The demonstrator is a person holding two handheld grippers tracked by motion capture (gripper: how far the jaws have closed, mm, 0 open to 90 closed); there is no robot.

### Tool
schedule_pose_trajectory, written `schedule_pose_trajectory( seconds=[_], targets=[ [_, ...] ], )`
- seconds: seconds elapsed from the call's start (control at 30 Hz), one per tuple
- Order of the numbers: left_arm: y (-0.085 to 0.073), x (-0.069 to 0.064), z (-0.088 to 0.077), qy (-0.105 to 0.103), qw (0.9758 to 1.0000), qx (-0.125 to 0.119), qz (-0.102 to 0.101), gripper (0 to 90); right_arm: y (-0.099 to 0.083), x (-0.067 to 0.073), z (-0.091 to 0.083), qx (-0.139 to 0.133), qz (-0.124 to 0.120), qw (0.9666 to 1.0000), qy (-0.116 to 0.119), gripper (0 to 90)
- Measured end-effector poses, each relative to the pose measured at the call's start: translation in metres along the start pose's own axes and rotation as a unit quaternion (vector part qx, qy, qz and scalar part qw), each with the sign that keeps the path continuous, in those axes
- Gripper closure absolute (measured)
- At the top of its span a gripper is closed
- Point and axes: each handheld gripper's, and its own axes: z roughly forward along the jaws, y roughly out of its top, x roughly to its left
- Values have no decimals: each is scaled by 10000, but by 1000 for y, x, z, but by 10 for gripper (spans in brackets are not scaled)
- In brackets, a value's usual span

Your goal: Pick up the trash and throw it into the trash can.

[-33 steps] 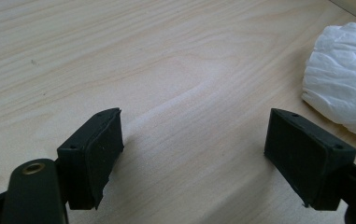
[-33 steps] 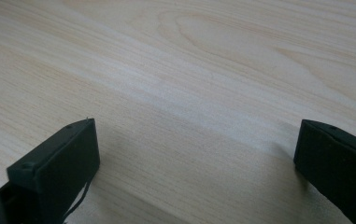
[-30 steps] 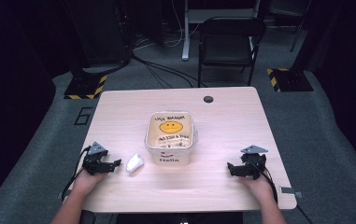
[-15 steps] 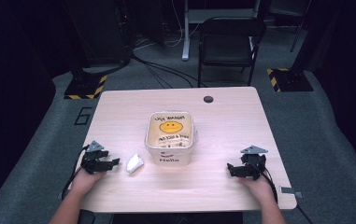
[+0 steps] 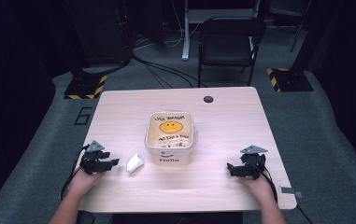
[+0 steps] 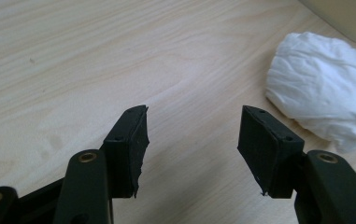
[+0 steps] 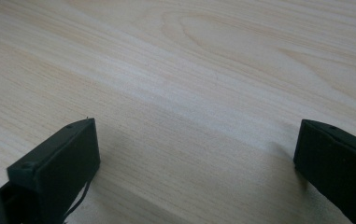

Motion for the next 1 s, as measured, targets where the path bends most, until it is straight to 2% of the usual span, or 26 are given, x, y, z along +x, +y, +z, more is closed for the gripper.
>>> schedule_pose_trajectory(
  seconds=[0.1,0.3,0.5,0.57,0.67,0.73,0.77,1.0],
  targets=[
    [4,-6,-4,-162,9998,-70,53,416,0,0,1,-9,2,10000,-21,0],
    [9,-14,-9,-293,9993,-164,167,407,1,-1,1,1,-34,10000,-16,0],
    [16,-25,-10,-406,9987,-152,281,396,1,-1,1,3,-32,10000,-16,0],
    [18,-30,-9,-523,9982,-201,224,388,1,-1,1,2,-33,10000,-16,0],
    [21,-35,-6,-435,9984,-107,331,373,1,-1,1,2,-33,10000,-16,0],
    [22,-38,-6,-485,9981,-73,363,373,1,-1,1,3,-33,10000,-16,0],
    [24,-41,-5,-489,9978,-54,454,373,1,-1,1,3,-33,10000,-16,0],
    [25,-46,1,-635,9972,-62,390,399,1,-1,1,2,-33,10000,-16,0]
  ],
)
